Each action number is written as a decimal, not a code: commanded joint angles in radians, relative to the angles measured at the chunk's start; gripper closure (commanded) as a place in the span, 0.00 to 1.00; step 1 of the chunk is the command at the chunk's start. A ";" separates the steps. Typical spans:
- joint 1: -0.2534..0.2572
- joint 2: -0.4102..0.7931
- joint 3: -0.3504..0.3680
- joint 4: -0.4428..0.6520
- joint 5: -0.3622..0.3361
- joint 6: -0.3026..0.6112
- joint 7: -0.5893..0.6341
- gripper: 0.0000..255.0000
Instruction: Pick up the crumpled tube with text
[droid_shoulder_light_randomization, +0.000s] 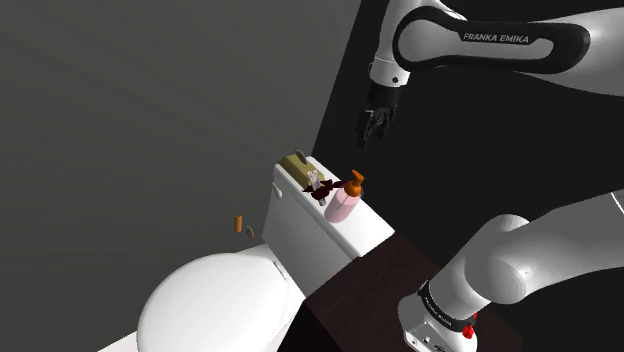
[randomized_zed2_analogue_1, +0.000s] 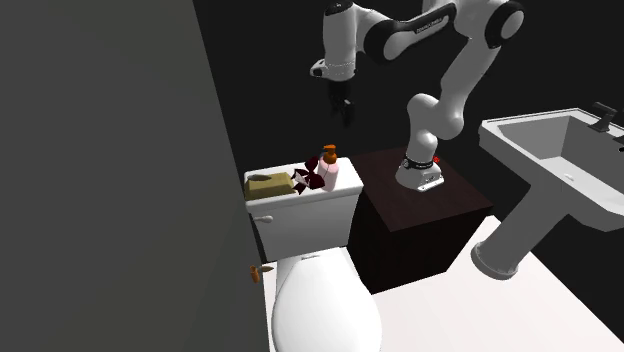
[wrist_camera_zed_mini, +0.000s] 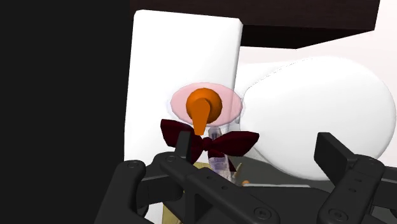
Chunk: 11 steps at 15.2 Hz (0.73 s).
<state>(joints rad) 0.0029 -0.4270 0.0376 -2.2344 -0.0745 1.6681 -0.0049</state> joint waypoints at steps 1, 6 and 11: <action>-0.004 0.075 0.011 0.019 -0.007 0.037 0.036 0.00; -0.014 0.276 0.028 0.104 -0.032 0.103 0.118 0.00; -0.018 0.483 0.031 0.222 -0.063 0.142 0.195 0.00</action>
<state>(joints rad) -0.0137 0.0075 0.0696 -2.0384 -0.1302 1.7982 0.1754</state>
